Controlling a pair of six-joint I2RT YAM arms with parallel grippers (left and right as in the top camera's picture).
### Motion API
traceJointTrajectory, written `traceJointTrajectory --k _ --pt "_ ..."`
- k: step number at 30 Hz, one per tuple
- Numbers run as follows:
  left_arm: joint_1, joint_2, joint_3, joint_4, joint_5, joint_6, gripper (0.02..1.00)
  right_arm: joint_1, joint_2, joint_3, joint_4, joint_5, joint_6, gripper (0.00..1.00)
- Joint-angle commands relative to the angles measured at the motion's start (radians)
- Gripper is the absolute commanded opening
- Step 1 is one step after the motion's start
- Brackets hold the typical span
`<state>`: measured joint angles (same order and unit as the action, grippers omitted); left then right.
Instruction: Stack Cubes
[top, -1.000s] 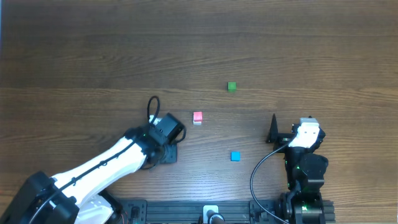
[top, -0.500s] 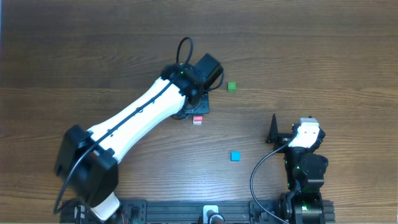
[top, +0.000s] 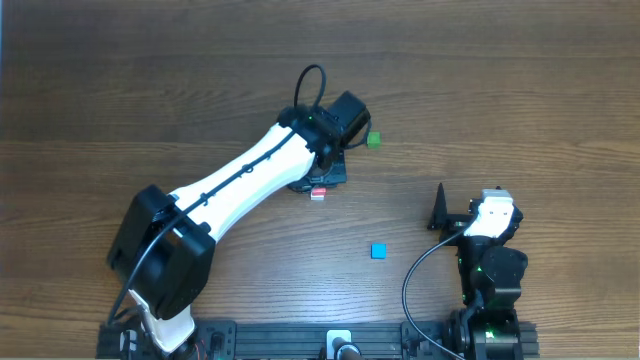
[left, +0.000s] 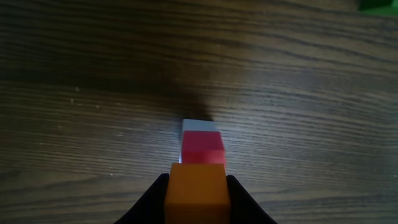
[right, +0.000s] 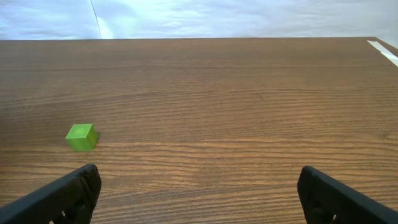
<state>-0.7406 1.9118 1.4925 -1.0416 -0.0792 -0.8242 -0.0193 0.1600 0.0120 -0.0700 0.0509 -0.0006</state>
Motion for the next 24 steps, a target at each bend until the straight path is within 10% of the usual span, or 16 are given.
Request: traceJointTrajectory --k 1,24 --pt "-0.004 0.012 0.018 0.003 -0.001 -0.015 0.04 -0.005 -0.004 -0.006 0.0 0.002 0.003 0.993" --pt "-0.004 0.058 0.018 0.021 0.011 -0.014 0.04 -0.005 -0.004 -0.006 0.0 0.002 0.003 0.993"
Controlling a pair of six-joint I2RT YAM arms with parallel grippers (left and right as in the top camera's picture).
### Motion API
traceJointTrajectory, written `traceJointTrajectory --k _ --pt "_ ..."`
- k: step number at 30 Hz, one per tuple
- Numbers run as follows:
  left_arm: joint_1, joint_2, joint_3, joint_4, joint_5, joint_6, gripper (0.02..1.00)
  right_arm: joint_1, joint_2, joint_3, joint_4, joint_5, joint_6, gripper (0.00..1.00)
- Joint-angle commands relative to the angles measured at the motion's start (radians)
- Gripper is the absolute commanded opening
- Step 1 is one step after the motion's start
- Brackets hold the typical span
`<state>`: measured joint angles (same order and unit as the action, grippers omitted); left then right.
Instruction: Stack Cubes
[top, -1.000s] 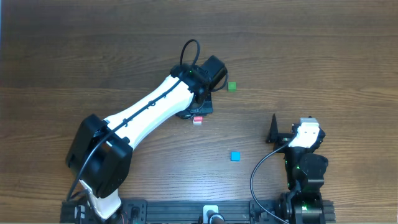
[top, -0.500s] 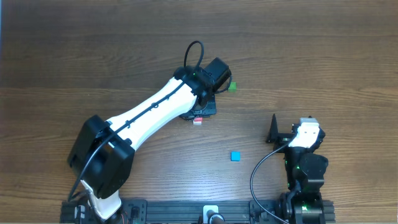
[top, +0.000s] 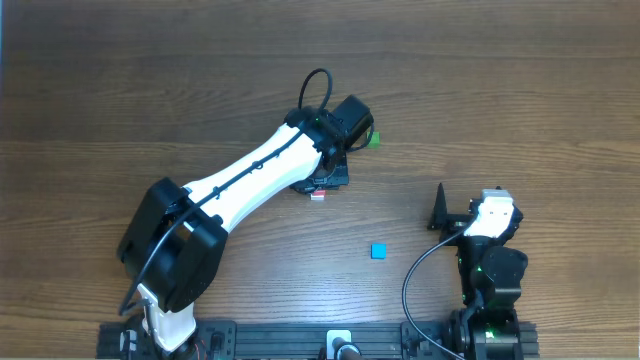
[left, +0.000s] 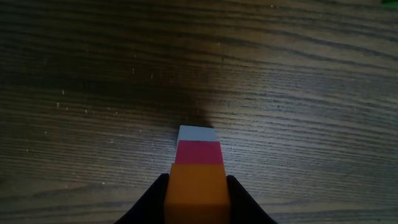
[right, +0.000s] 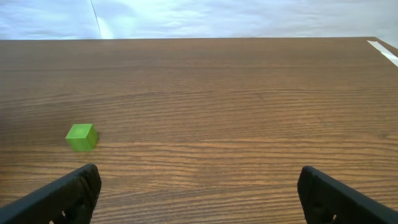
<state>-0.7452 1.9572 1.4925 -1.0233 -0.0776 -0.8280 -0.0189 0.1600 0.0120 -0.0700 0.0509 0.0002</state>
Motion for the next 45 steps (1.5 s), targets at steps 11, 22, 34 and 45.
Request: traceJointTrajectory --k 11,22,34,45 --pt "0.0 0.012 0.018 0.003 0.01 -0.011 0.112 -0.006 -0.004 -0.006 0.0 0.002 0.002 0.993" --pt "0.0 0.012 0.018 0.003 0.01 -0.011 0.209 -0.006 -0.004 -0.006 0.0 0.002 0.002 0.993" --pt "0.001 0.012 0.018 0.003 0.017 -0.011 0.375 -0.006 -0.004 -0.006 0.0 0.002 0.002 0.993" --pt "0.001 0.012 0.017 0.005 0.004 -0.015 0.847 -0.006 -0.004 -0.006 0.0 0.002 0.002 0.993"
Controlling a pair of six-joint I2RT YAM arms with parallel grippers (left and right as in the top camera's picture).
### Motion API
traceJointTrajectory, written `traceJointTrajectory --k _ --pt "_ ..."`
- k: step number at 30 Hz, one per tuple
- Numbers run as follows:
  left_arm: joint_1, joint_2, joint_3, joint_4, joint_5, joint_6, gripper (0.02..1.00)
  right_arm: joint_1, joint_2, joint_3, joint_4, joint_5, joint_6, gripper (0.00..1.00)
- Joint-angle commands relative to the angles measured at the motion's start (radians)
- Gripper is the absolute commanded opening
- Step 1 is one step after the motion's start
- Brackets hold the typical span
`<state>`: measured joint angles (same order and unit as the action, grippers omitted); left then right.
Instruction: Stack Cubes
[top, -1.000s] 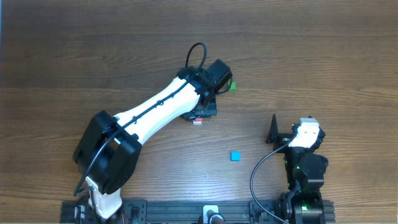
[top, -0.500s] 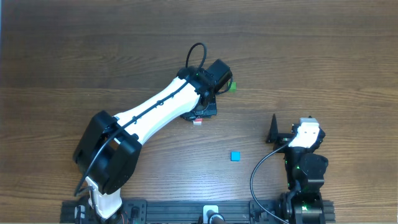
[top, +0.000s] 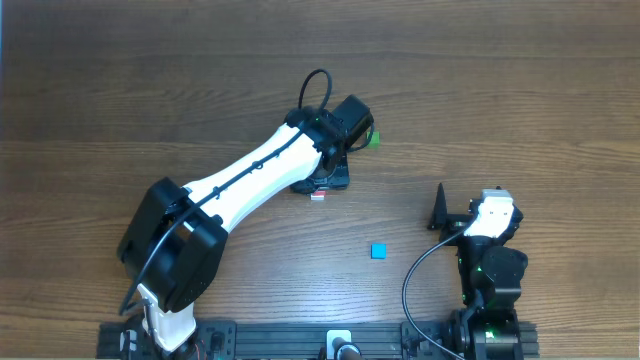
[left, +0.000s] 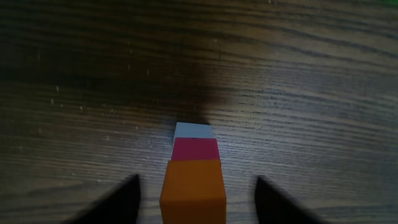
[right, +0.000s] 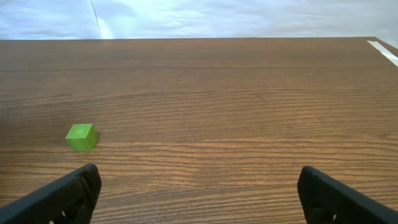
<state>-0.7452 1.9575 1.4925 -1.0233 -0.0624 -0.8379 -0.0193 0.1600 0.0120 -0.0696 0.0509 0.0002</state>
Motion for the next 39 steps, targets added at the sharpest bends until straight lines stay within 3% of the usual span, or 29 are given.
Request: traceJointTrajectory --k 1,2,10,16,22,31,35,39 --pt "0.001 0.011 0.017 0.008 -0.018 -0.006 0.936 -0.005 -0.004 -0.006 -0.001 0.002 0.002 0.993" --pt "0.003 0.008 0.017 0.014 -0.029 -0.008 0.996 -0.005 -0.004 -0.006 -0.001 0.002 0.002 0.993" --pt "0.079 -0.123 0.017 0.083 -0.1 -0.006 0.998 -0.005 -0.004 -0.006 -0.001 0.002 0.002 0.991" --pt "0.159 -0.381 0.017 0.164 -0.192 0.093 0.998 -0.005 -0.004 -0.006 -0.001 0.002 0.002 0.991" --pt "0.294 -0.623 0.001 0.183 -0.208 0.148 0.996 -0.005 -0.004 -0.006 -0.001 0.002 0.002 0.991" --pt "0.565 -0.964 -0.241 0.402 -0.065 0.446 0.998 -0.005 -0.004 -0.006 -0.001 0.002 0.002 0.991" --pt "0.673 -1.148 -0.451 0.547 0.042 0.523 0.993 -0.005 -0.004 -0.006 -0.001 0.002 0.002 0.991" --pt "0.742 -1.342 -0.669 0.639 0.093 0.547 0.996 -0.005 -0.004 -0.006 -0.001 0.002 0.002 0.993"
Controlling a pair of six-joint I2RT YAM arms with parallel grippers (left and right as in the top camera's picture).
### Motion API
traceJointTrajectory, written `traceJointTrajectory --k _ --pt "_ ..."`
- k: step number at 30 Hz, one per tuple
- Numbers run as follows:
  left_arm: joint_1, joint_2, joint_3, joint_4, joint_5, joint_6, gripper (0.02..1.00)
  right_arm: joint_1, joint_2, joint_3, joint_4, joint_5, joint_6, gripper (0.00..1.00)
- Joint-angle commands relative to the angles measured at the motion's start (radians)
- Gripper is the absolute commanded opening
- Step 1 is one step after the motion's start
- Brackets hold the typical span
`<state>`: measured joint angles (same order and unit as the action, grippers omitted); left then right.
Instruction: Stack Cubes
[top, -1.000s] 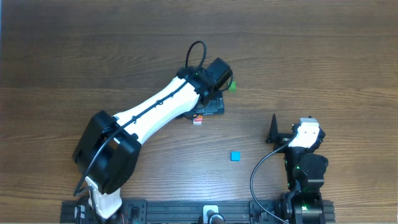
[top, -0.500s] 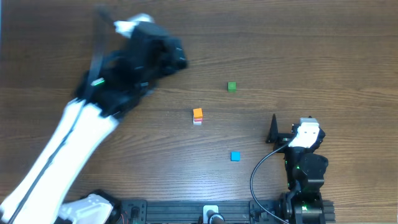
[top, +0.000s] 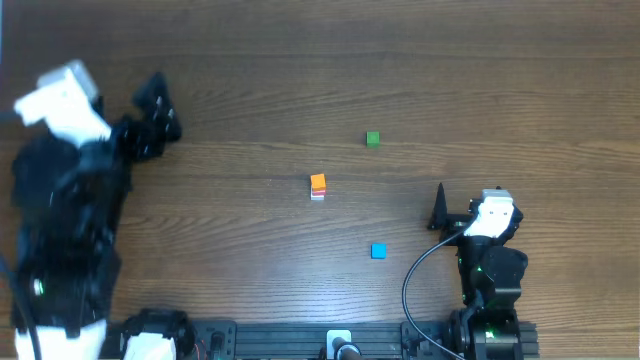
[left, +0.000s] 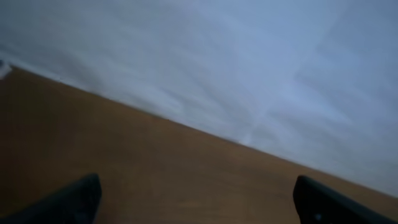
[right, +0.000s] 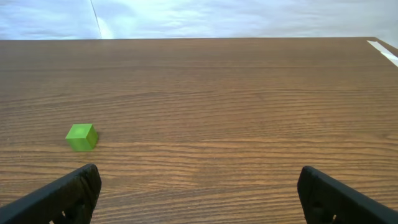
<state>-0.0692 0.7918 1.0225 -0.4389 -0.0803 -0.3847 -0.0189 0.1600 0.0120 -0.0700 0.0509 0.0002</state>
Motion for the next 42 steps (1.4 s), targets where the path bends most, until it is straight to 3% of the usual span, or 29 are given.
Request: traceJointTrajectory --k 1,11,18,22,26,42 --pt "0.08 -0.224 -0.247 0.062 0.119 0.093 0.998 -0.006 -0.004 -0.006 0.0 0.002 0.002 0.991" --pt "0.135 -0.526 -0.592 0.153 0.138 0.094 0.998 -0.006 -0.004 -0.006 0.0 0.002 0.002 0.991" --pt "0.132 -0.604 -0.826 0.407 0.281 0.238 0.998 -0.006 -0.004 -0.006 0.0 0.002 0.002 0.991" --pt "0.126 -0.619 -0.898 0.472 0.293 0.298 0.998 -0.006 -0.004 -0.006 0.0 0.002 0.002 0.993" --pt "0.126 -0.636 -0.95 0.481 0.293 0.352 0.998 -0.006 -0.004 -0.006 0.0 0.002 0.002 0.991" --pt "0.124 -0.775 -1.017 0.381 0.293 0.351 0.998 -0.006 -0.004 -0.006 0.0 0.002 0.002 0.991"
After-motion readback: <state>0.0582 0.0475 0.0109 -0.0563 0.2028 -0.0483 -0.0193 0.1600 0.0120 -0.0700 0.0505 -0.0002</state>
